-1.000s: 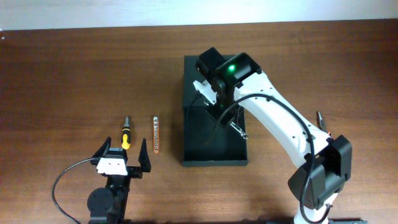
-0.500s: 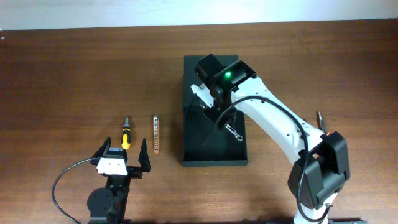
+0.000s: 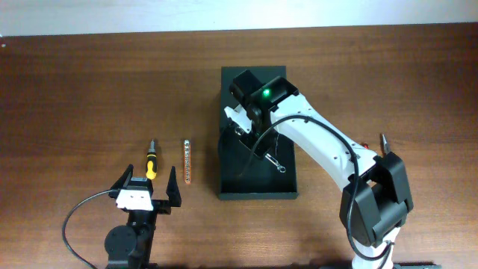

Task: Pack container
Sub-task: 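Lift the wrench with the right gripper and carry it over the box, then lower the wrench into the box and open the right gripper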

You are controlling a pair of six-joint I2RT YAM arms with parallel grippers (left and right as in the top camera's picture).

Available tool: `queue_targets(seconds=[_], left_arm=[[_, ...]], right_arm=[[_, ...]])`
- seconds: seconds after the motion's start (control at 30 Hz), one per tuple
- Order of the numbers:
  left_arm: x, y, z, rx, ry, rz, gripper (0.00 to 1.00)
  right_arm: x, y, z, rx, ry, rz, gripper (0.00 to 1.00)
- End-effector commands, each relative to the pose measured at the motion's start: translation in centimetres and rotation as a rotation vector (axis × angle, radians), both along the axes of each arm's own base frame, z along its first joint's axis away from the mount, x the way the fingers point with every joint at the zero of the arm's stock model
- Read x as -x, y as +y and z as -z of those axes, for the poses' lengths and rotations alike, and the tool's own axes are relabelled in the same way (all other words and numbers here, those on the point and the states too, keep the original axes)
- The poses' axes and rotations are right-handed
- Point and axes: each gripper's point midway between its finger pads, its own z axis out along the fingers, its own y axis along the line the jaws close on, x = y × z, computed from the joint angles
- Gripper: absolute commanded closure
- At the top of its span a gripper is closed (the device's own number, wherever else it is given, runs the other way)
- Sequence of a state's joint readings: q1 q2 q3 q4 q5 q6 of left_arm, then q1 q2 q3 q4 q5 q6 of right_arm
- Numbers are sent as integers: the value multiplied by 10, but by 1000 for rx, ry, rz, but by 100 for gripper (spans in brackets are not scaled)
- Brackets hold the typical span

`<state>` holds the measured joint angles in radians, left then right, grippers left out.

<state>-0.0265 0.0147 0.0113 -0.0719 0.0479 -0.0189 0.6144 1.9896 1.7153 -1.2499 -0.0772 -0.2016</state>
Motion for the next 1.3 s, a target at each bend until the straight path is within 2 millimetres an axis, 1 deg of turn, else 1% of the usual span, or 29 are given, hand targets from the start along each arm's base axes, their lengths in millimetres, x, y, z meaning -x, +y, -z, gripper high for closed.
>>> queue_targets(seconds=[0.0, 0.2, 0.3, 0.4, 0.5, 0.6, 0.73, 1.07, 1.1, 1.17, 1.2, 1.27], left_arm=[[0, 1, 1, -16, 0, -5, 1], [0, 1, 1, -16, 0, -5, 1], [0, 1, 1, -16, 0, -5, 1], [0, 1, 1, -16, 0, -5, 1], [0, 1, 1, -16, 0, -5, 1], [0, 1, 1, -16, 0, -5, 1], [0, 1, 1, -16, 0, -5, 1], [0, 1, 1, -16, 1, -5, 1], [0, 1, 1, -16, 0, -5, 1], [0, 1, 1, -16, 0, -5, 1], [0, 1, 1, -16, 0, -5, 1], [0, 1, 1, -16, 0, -5, 1]], right_arm=[[10, 3, 12, 3, 33, -22, 96], [16, -1, 38, 10, 50, -21, 96], [18, -2, 46, 12, 54, -15, 96], [18, 0, 51, 1, 52, -14, 96], [18, 6, 53, -32, 53, -16, 95], [18, 11, 57, -61, 55, -6, 92], [21, 8, 66, -54, 64, 9, 92], [29, 3, 79, -41, 82, 10, 91], [29, 3, 80, -41, 83, 10, 90], [29, 3, 80, -42, 81, 10, 84], [29, 3, 80, -42, 81, 10, 78], [29, 3, 80, -42, 81, 10, 57]])
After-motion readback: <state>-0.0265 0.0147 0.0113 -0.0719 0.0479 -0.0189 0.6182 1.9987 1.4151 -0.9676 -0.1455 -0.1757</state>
